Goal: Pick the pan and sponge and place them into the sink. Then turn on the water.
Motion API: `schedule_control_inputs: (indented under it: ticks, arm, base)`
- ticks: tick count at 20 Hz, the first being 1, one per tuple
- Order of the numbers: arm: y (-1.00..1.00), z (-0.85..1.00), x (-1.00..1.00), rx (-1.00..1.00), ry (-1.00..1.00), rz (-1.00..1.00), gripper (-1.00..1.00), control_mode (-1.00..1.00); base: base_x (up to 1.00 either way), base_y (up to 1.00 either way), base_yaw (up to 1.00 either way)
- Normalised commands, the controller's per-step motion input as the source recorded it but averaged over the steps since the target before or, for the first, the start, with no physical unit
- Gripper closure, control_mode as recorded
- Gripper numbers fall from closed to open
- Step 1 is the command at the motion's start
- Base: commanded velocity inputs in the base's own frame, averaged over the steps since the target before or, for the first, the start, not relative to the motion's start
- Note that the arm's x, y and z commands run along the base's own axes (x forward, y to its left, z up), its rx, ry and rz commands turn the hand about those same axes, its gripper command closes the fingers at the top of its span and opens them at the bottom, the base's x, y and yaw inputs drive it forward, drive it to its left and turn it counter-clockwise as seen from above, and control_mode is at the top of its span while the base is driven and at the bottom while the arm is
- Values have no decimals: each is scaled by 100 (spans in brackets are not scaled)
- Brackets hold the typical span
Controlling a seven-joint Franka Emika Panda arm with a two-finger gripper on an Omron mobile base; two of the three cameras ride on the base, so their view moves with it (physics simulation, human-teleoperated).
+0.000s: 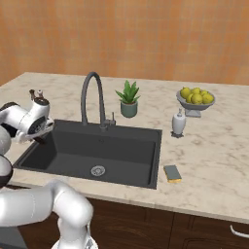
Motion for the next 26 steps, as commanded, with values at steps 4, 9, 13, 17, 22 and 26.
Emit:
schedule_control_inputs:
  ticks: [4, 9, 13, 17, 22, 26]
  arm:
    - [-74, 6, -45, 4, -15, 12, 100, -100]
    - [-68, 19, -41, 11, -9, 9, 100, -100]
    - [-58, 7, -39, 6, -1, 1, 100, -100]
    - [-46, 0, -29, 1, -1, -2, 100, -100]
    - [-80, 0, 1, 6, 0, -1, 100, -100]
    - [-82, 0, 0, 2, 0, 1, 100, -100]
  base:
    - [0, 0, 0]
    - [0, 0, 0]
    - [0, 0, 0]
    - [0, 0, 0]
    - [0, 0, 0]
    - [0, 0, 0]
